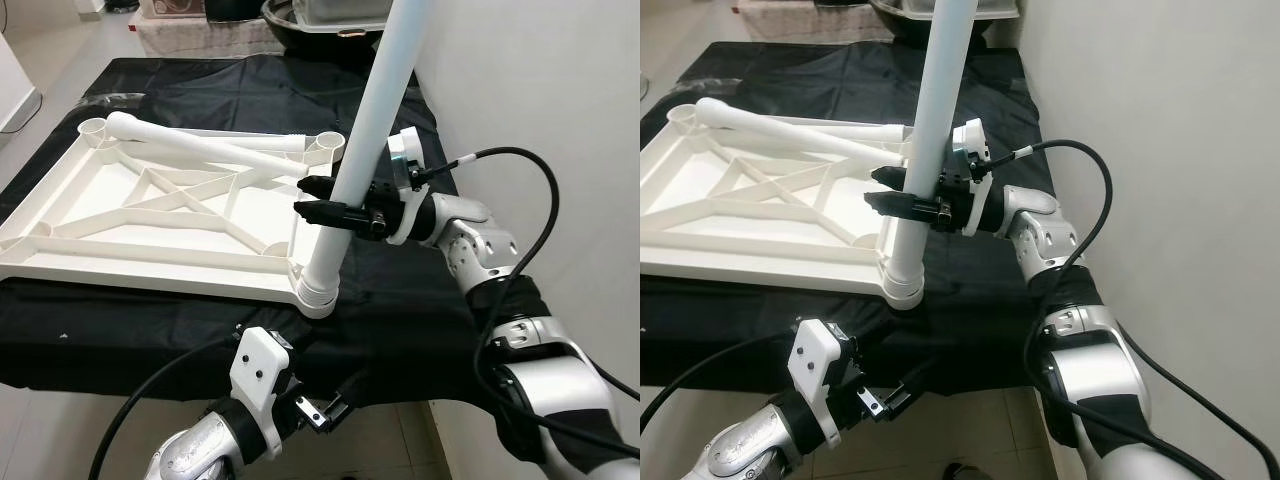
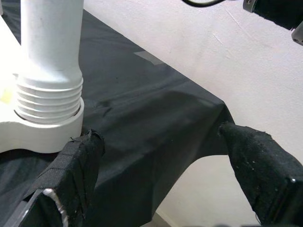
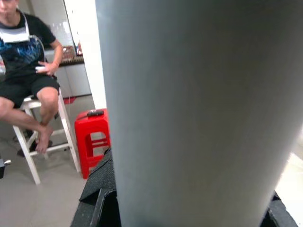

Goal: Building children table

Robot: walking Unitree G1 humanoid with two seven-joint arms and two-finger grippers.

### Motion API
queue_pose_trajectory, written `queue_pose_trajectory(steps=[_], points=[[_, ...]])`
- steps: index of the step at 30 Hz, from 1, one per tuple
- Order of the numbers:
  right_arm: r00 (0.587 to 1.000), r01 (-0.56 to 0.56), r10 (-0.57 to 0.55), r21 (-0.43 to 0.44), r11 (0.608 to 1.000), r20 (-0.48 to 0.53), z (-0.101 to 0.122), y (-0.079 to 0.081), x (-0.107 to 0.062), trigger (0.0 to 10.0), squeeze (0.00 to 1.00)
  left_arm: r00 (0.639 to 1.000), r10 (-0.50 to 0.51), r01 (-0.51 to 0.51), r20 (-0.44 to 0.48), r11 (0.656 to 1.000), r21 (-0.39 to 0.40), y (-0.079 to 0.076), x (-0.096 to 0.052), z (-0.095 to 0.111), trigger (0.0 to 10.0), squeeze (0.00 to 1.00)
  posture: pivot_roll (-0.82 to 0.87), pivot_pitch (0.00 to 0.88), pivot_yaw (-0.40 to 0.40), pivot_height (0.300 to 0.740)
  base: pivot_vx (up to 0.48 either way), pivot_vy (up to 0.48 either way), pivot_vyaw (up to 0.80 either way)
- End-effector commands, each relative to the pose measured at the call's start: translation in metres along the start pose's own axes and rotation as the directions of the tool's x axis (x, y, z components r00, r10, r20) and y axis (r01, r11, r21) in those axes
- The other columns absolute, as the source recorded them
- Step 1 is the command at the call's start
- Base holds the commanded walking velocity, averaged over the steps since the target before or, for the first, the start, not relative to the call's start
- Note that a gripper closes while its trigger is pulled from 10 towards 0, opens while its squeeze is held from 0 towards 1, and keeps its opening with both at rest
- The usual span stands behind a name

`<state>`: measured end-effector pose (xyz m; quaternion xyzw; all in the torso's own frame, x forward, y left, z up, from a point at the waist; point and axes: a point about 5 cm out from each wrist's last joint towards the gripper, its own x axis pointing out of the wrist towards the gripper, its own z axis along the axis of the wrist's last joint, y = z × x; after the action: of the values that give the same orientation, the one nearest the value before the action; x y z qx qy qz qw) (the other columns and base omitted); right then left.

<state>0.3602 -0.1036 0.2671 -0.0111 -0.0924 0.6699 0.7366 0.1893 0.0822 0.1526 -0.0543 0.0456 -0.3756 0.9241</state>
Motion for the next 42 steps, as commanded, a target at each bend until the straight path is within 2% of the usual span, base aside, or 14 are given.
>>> queue_pose_trajectory(steps=[1,15,31,33,42], points=[[0.998,-0.029,0.031,0.029,0.999,-0.054,-0.013,0.005,0.001,10.0,0.0,1.0,0.011,-0.011,-0.027,1.0,-0.001,0.001,-0.001,-0.006,10.0,0.0,0.11,0.202,-0.064,0.74,0.0,0.0,0.0],[0.982,-0.113,0.103,-0.06,0.992,-0.157,-0.011,0.012,0.005,10.0,0.0,1.0,0.015,-0.015,-0.027,1.0,0.0,0.002,-0.002,-0.007,10.0,0.0,0.1,0.199,-0.064,0.74,0.0,0.0,0.0],[0.96,-0.152,0.134,-0.057,0.987,-0.247,-0.018,0.017,0.003,10.0,0.0,1.0,0.014,-0.014,-0.027,1.0,0.001,0.002,-0.002,-0.007,10.0,0.0,0.1,0.188,-0.067,0.74,0.0,0.0,0.0],[0.957,-0.151,0.136,-0.043,0.988,-0.256,-0.02,0.018,0.003,10.0,0.0,1.0,0.014,-0.014,-0.027,1.0,0.002,0.002,-0.002,-0.008,10.0,0.0,0.1,0.186,-0.068,0.74,0.0,0.0,0.0],[0.969,-0.022,0.019,-0.008,1.0,-0.247,-0.03,0.009,0.006,10.0,0.0,1.0,0.014,-0.014,-0.025,1.0,0.003,0.002,-0.001,-0.008,10.0,0.0,0.1,0.177,-0.07,0.74,0.0,0.0,0.0]])
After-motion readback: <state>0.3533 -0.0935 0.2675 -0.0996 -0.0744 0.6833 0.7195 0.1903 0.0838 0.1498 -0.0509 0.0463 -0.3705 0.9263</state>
